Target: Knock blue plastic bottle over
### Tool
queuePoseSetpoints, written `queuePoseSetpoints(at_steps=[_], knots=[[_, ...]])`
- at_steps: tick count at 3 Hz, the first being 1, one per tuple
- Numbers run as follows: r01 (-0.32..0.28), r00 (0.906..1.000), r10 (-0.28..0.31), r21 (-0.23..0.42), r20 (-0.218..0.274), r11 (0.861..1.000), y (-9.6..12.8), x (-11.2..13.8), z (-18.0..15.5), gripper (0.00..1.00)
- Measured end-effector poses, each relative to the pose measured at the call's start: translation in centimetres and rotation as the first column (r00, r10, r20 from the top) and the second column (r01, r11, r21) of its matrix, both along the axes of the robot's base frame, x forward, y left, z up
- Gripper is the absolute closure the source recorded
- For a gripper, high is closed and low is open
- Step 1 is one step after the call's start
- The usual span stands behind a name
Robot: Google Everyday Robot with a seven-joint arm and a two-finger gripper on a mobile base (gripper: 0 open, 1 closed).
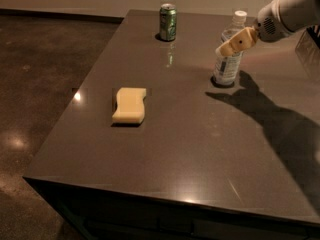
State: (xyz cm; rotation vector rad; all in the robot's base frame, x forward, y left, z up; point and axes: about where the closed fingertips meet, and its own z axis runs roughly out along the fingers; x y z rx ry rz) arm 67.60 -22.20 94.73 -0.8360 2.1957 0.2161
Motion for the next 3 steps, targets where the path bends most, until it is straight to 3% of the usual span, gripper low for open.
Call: queuePoseSetpoints(at_steps=[2, 3], knots=[[-0.016, 0.9997, 0.016, 0.031, 0.020, 0.999, 0.4, 0.2, 0.3, 0.63], [-0.045, 0.9988, 0.045, -0.027, 0.018, 0.999, 0.4, -0.7, 2.7, 0.86]])
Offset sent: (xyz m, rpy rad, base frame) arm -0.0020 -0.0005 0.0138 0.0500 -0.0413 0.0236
